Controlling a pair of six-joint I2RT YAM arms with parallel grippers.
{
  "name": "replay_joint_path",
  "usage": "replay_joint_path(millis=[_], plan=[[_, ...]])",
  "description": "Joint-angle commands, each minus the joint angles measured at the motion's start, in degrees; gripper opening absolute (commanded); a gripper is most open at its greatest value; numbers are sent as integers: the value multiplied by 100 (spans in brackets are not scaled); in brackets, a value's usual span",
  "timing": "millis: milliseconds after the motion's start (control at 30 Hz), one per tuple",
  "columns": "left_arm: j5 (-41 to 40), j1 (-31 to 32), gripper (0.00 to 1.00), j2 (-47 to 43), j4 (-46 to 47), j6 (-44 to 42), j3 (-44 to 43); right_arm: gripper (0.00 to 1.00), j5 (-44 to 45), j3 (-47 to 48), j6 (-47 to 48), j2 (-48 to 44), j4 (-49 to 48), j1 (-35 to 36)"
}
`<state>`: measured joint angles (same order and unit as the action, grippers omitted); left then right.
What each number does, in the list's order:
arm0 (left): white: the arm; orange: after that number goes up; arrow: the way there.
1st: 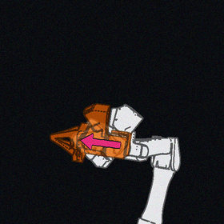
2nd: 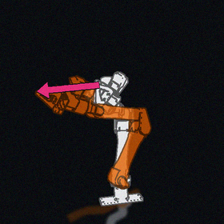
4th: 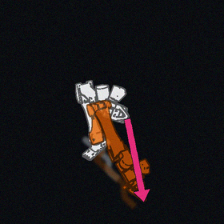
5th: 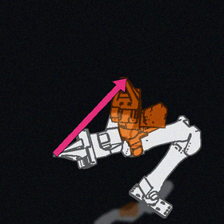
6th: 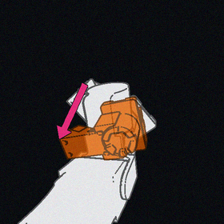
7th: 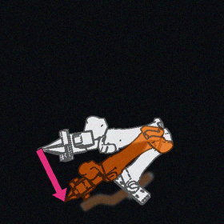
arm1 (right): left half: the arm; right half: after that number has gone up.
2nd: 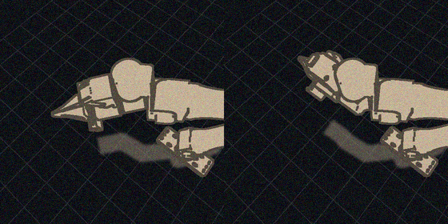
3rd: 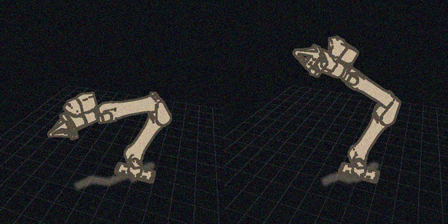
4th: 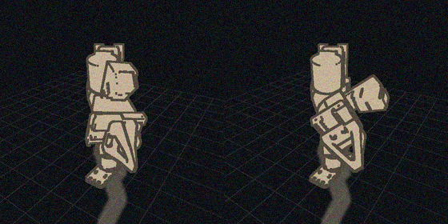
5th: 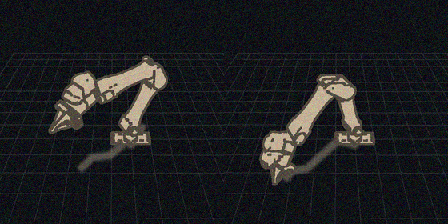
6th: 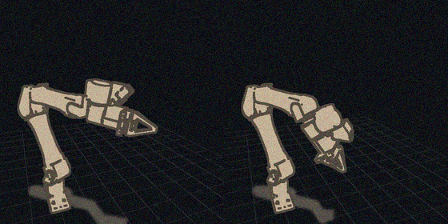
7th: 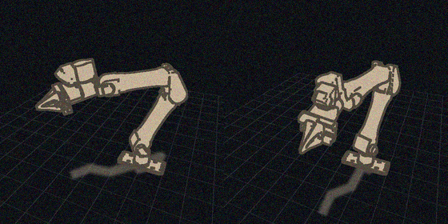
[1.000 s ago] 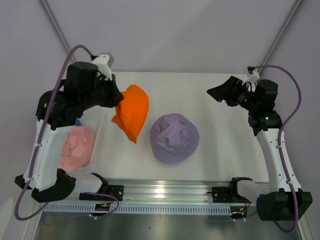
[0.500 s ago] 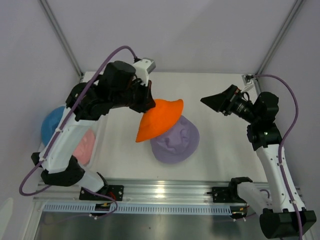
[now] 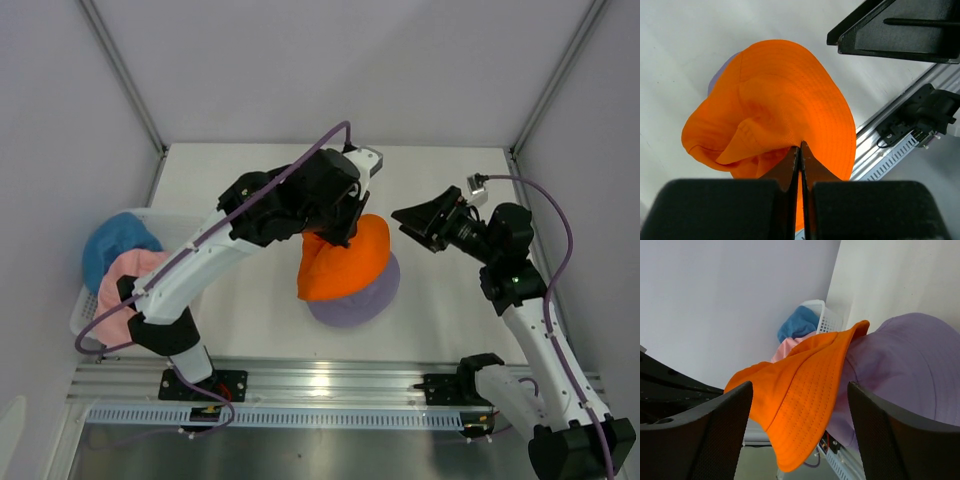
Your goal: Stack the hats
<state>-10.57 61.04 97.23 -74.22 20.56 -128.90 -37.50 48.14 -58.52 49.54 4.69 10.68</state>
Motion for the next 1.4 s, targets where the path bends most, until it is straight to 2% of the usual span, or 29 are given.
replay_joint_path(millis=[0, 133, 300, 467, 567, 600, 667, 700, 767, 800, 867, 900, 1000, 1033, 1100, 1167, 1300, 1367], plan=[[-112, 101, 1, -73, 275, 194, -302, 79, 164, 144, -71, -137, 103, 57], [-130, 216, 1, -38, 469, 291, -197, 76, 207, -32, -327, -190, 75, 171], [-121, 269, 1, -38, 689, 344, -179, 77, 708, 117, 315, -348, 1138, 321], [-33, 339, 1, -99, 979, 449, 102, 75, 454, -391, -352, -506, 499, 356], [-103, 418, 1, -82, 1163, 493, 373, 67, 497, -542, -537, -603, 322, 391], [-121, 427, 1, -64, 1181, 511, 470, 60, 532, -543, -537, -621, 331, 391], [-156, 470, 1, -11, 1181, 554, 646, 53, 524, -508, -537, -638, 348, 391], [-174, 488, 1, -2, 1181, 563, 708, 43, 454, -499, -537, -621, 296, 391], [-252, 549, 1, 6, 1181, 598, 901, 31, 436, -481, -520, -612, 296, 391], [-288, 567, 1, 6, 1155, 607, 928, 19, 480, -446, -459, -621, 409, 391], [-306, 576, 1, -29, 1137, 643, 1034, 3, 698, -376, -205, -638, 672, 391], [-288, 576, 1, -90, 1163, 651, 1086, 0, 752, -349, -116, -656, 926, 391], [-288, 576, 5, -204, 1313, 651, 1235, 0, 849, -288, 104, -700, 1139, 391], [-288, 576, 8, -283, 1339, 634, 1288, 0, 858, -296, 139, -717, 1174, 391], [-332, 576, 39, -319, 1340, 625, 1280, 0, 989, -296, 331, -726, 1375, 383], [-428, 567, 62, -345, 1252, 616, 1210, 0, 1191, -305, 586, -744, 1648, 391], [-604, 480, 92, -547, 909, 669, 806, 0, 1771, -349, 1246, -726, 2290, 382], [-535, 305, 99, -879, 882, 818, 910, 0, 1842, -410, 1457, -726, 2291, 382]])
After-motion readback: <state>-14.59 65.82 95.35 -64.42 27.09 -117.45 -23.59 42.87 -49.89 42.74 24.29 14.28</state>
